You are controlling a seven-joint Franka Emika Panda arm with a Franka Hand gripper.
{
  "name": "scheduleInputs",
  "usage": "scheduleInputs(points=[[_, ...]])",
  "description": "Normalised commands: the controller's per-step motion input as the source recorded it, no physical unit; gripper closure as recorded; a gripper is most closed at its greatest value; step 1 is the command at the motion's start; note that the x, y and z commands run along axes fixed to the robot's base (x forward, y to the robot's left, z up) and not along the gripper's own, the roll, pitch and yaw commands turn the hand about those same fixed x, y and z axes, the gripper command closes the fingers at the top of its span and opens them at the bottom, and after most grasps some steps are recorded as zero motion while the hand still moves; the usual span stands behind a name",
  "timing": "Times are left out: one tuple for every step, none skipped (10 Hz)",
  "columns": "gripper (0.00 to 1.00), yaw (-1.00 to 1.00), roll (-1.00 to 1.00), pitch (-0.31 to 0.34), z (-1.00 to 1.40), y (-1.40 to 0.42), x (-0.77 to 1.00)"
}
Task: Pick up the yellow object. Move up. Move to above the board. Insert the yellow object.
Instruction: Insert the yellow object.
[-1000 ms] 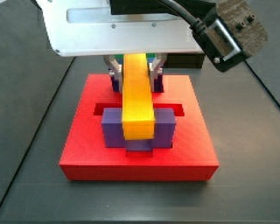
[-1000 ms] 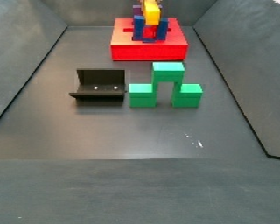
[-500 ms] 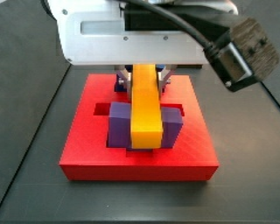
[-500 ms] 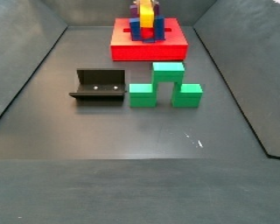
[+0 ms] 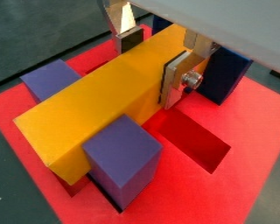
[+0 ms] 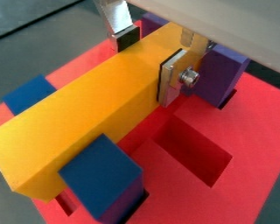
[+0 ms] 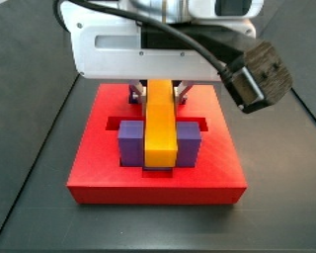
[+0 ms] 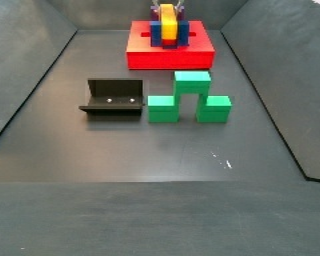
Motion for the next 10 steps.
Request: scheduleInputs(points=[[1.0,0.0,0.05,0.054,-0.34,0.0,0.0],[1.0,0.0,0.06,0.044,-0.29,-0.03,0.0],[1.0,0.0,0.07,0.04,-0.3,-0.03,0.0],[1.0,0.0,0.09,0.036,-0.31,0.0,0.0],[1.0,0.0,0.1,0.034,-0.41,0.0,0.0],[1.0,0.0,0.08,0.04,-0.47,0.0,0.0],[1.0,0.0,0.08,0.044,-0.46,0.0,0.0],[1.0,0.0,0.07,0.029,-0.32,-0.05,0.11],[1.0,0.0,0.12,0.043,-0.19,-0.23,0.28],[1.0,0.0,0.13,0.043,-0.21,-0.18,0.28]])
